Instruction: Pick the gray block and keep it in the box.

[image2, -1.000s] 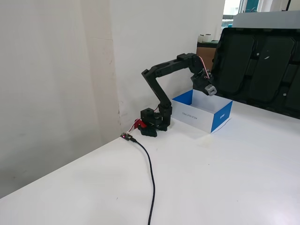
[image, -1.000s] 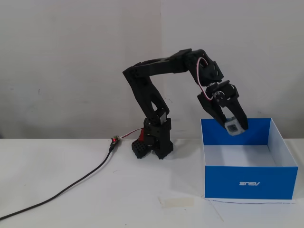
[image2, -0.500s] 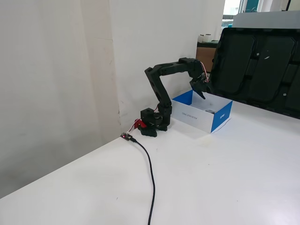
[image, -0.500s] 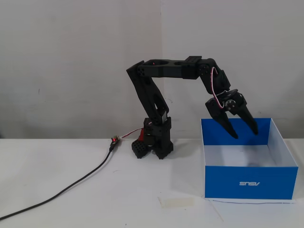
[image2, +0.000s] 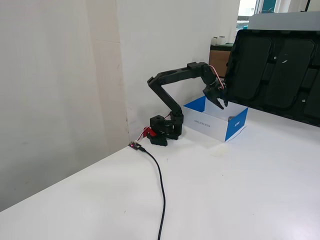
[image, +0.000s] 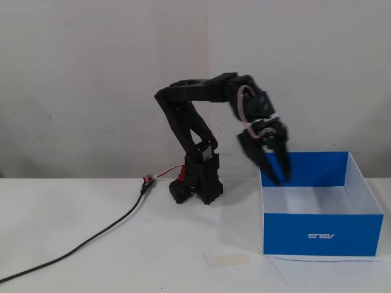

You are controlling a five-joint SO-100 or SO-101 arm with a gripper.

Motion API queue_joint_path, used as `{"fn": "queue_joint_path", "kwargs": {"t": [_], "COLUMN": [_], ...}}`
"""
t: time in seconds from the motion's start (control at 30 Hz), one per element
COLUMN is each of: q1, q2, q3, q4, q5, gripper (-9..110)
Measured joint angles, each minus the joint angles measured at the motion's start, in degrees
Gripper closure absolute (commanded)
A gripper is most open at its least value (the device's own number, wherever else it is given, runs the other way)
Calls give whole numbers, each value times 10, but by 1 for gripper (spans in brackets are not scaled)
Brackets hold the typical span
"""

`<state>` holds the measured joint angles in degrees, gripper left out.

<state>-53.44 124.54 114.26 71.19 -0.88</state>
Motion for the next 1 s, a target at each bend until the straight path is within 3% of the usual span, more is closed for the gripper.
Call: {"fn": "queue_joint_path", "kwargs": {"t": [0.23, 0.5, 0.77, 1.0], "q1": [208, 416, 489, 499], "q2": [90, 116, 284, 533], "q3": [100, 200, 361, 497], "q4": [-45, -154, -219, -178], "q5": [-83, -67, 21, 53], "gripper": [101, 101, 101, 101]}}
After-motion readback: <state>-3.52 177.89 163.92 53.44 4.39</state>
